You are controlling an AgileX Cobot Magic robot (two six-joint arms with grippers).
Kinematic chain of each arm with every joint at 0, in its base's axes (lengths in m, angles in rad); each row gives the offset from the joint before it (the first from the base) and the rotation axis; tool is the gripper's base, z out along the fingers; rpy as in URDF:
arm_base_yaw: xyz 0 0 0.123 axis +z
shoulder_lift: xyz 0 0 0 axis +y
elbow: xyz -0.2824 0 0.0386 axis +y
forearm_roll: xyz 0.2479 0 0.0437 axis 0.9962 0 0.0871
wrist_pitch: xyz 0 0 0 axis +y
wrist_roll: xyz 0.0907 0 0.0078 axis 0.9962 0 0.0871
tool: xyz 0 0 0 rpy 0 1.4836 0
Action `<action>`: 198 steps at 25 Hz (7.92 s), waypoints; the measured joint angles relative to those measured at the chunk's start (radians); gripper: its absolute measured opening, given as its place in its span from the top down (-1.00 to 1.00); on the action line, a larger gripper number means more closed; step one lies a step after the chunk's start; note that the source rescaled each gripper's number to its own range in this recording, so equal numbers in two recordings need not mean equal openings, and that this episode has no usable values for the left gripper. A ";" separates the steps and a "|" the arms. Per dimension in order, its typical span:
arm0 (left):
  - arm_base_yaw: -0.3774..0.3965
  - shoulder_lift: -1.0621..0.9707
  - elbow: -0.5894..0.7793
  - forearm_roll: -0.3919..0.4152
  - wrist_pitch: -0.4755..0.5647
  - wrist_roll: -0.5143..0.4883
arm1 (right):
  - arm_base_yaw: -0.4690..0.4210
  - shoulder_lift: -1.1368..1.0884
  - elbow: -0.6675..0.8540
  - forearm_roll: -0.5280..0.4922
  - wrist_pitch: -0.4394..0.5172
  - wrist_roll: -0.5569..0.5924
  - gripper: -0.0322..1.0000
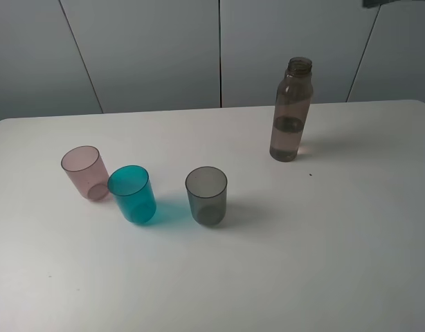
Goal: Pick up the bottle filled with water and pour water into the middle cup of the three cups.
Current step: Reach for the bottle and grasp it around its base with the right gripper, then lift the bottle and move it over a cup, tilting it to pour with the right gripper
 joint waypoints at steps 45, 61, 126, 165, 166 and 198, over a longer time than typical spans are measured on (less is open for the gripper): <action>0.000 0.000 0.000 0.000 0.000 0.004 | 0.134 0.893 0.405 0.152 -1.499 -0.047 -0.77; 0.000 0.000 0.000 0.000 0.000 0.004 | 0.121 0.926 0.329 0.158 -1.512 -0.032 -0.77; 0.000 0.000 0.000 0.000 0.000 -0.001 | 0.123 0.933 0.200 -0.022 -1.449 -0.010 0.93; 0.000 0.000 0.000 0.000 0.000 -0.001 | 0.441 1.043 -0.161 -0.282 -1.224 -0.698 0.93; 0.000 0.000 0.000 0.000 0.000 -0.001 | 0.448 1.043 -0.161 -0.282 -1.224 -0.704 0.93; 0.000 0.000 0.000 0.000 0.000 -0.001 | 0.483 1.043 -0.161 -0.191 -1.227 -1.321 0.93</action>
